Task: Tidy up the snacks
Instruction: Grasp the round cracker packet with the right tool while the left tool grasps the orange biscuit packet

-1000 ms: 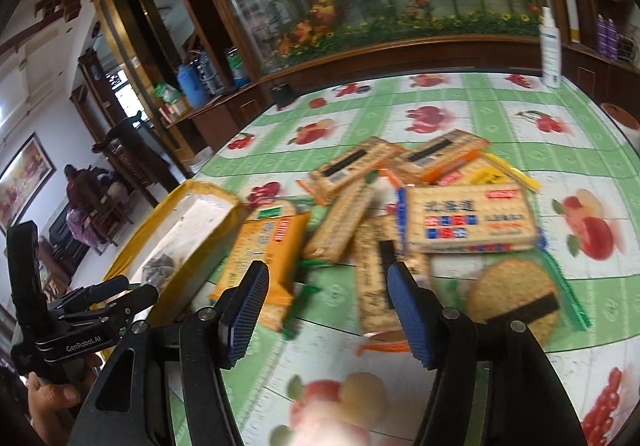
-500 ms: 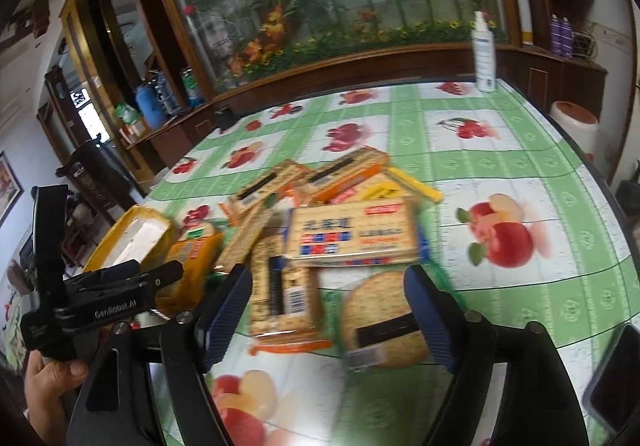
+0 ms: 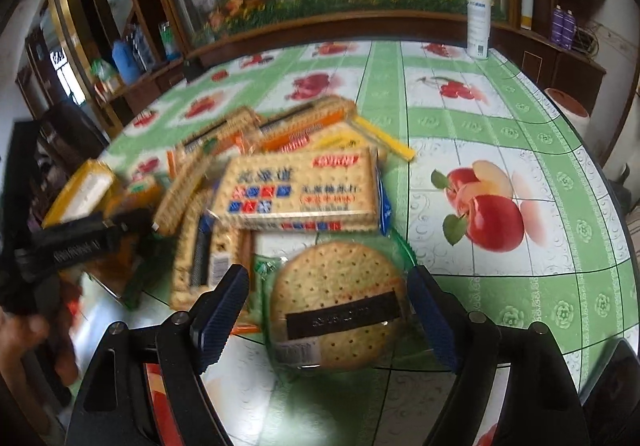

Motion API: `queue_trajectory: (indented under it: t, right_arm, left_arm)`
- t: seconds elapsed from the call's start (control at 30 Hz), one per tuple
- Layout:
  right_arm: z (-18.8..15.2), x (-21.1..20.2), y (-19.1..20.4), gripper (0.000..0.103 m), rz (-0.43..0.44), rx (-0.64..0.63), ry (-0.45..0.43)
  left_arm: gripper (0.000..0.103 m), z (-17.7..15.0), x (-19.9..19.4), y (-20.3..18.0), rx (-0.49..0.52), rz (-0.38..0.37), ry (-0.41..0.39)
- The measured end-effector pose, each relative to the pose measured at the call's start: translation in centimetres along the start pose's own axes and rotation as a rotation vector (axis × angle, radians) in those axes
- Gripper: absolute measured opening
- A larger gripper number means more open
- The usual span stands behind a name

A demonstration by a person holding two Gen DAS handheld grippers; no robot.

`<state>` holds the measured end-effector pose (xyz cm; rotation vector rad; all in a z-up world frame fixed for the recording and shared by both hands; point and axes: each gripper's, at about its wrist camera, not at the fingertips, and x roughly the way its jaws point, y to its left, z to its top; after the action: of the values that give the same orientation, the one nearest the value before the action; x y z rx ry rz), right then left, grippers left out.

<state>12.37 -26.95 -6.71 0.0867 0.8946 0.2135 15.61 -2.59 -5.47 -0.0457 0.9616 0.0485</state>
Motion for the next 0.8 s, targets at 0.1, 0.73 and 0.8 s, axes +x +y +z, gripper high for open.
queue_trajectory:
  t: [0.1, 0.73, 0.8]
  right_arm:
    - [-0.3, 0.8, 0.1, 0.093, -0.039, -0.03, 0.028]
    - [-0.7, 1.5, 0.2, 0.081, -0.087, -0.104, 0.04]
    - [-0.7, 1.2, 0.0, 0.078, -0.076, -0.089, 0.03]
  left_arm:
    - [0.087, 0.1, 0.6, 0.7, -0.025, -0.018, 0.017]
    - [0.08, -0.5, 1.1, -0.7, 0.108, 0.028, -0.006]
    - [0.07, -0.5, 0.7, -0.4, 0.096, 0.007, -0.022]
